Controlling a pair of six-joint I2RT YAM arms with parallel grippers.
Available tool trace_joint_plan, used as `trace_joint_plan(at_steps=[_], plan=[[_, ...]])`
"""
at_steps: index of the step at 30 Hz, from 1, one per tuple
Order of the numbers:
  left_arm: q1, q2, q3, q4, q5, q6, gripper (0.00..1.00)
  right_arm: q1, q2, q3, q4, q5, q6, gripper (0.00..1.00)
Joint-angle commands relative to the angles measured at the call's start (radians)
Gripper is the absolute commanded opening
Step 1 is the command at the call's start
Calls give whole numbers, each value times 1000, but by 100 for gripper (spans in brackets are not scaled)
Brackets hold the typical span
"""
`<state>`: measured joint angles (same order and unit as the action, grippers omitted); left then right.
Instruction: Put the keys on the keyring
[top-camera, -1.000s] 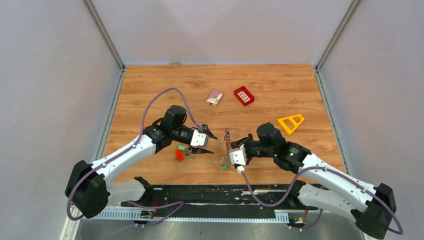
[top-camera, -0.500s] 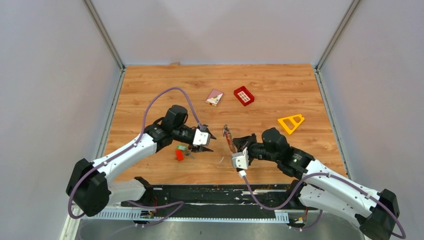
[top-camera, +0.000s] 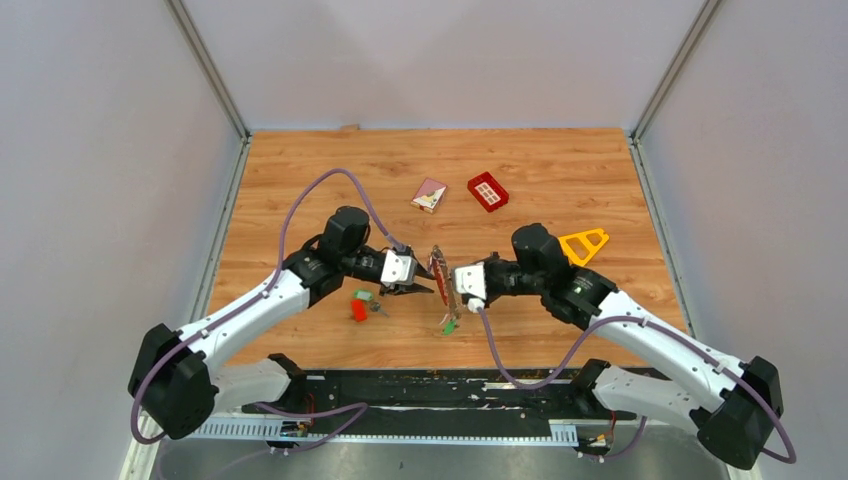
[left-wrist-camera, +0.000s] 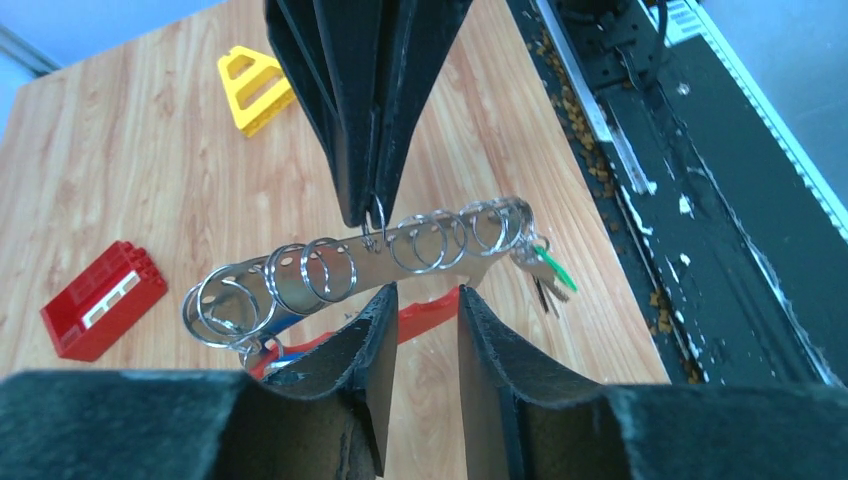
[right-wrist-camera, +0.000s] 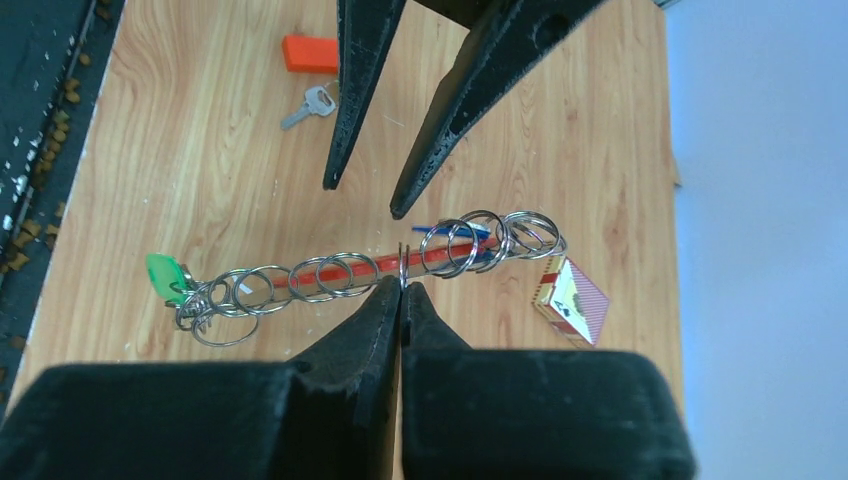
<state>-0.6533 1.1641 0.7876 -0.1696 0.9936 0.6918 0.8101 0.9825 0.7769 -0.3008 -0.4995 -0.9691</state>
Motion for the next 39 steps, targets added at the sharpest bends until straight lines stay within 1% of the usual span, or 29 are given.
trace_joint_plan(at_steps=[1, 2, 4, 8, 12, 17, 27, 32, 39], plan=[[-2, -56, -25, 160, -37, -147, 34, -59, 28, 82, -10, -169, 123, 0], [-2, -62, -32, 198, -58, -164, 33, -71, 33, 89, -12, -192, 133, 0], [-3, -69, -36, 214, -78, -171, 33, -94, 43, 102, -14, -233, 156, 0], [-2, -63, -34, 222, -33, -185, 34, -127, 66, 120, -11, -305, 204, 0], [-3, -50, -28, 254, -30, -220, 34, -139, 89, 129, -4, -344, 238, 0], [-2, -36, -25, 282, -20, -257, 34, -153, 107, 138, 17, -373, 284, 0], [-2, -12, -33, 278, 37, -261, 34, -165, 121, 153, 37, -384, 331, 0], [-2, 7, -42, 341, 36, -309, 34, -169, 126, 153, 46, -388, 344, 0], [-2, 26, -45, 375, 35, -334, 32, -171, 131, 157, 55, -395, 362, 0]])
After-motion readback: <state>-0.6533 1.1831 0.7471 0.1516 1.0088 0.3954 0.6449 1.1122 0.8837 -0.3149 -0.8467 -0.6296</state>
